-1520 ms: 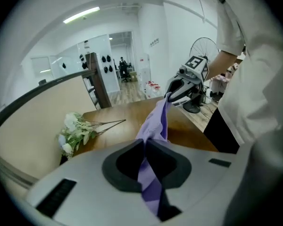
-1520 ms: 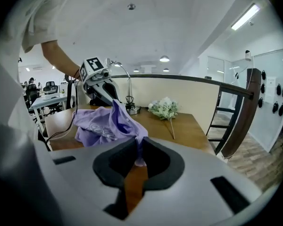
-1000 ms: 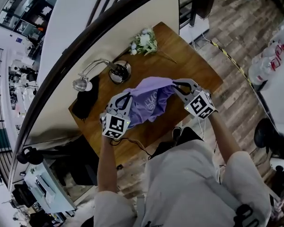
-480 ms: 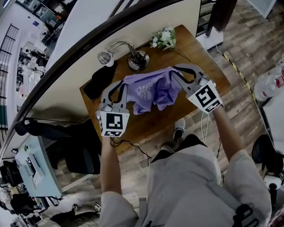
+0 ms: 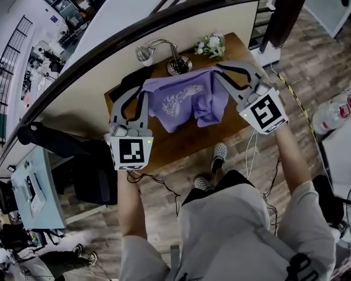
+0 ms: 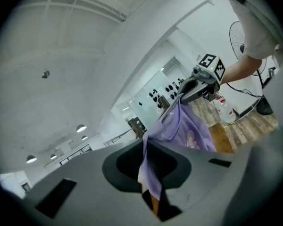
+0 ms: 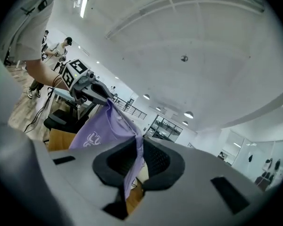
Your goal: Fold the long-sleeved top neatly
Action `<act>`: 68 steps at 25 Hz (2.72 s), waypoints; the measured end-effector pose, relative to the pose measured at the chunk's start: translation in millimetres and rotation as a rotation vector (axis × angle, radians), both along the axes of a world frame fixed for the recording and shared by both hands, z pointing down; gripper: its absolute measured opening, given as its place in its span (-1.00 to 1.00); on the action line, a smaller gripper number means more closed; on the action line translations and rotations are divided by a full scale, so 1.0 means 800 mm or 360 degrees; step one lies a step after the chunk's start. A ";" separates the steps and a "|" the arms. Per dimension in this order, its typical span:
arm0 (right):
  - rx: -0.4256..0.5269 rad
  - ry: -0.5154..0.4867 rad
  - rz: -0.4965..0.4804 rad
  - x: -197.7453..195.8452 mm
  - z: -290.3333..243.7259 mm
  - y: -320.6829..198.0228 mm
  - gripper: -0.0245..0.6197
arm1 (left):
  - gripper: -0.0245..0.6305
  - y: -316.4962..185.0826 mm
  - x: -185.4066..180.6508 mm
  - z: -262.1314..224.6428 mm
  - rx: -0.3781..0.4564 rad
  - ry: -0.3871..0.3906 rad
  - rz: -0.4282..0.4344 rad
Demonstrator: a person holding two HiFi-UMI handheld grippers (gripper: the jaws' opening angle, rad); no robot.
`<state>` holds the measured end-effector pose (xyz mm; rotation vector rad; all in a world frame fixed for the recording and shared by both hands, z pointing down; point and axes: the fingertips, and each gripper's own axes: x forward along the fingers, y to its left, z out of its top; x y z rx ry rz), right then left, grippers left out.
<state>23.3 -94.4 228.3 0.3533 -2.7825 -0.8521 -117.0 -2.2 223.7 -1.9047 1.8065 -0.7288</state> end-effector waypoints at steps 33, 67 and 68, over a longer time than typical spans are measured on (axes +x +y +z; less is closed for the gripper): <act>0.0016 0.0295 0.0032 -0.065 0.106 -0.026 -0.81 | -0.81 0.013 -0.048 0.124 -0.0301 0.0211 -0.0187; -0.0552 0.0942 0.0063 -0.290 0.476 -0.252 -0.81 | -0.80 -0.211 -0.276 0.488 -0.0810 0.1126 -0.0555; -0.0578 0.0953 0.0075 -0.291 0.481 -0.253 -0.80 | -0.80 -0.211 -0.277 0.493 -0.0832 0.1139 -0.0551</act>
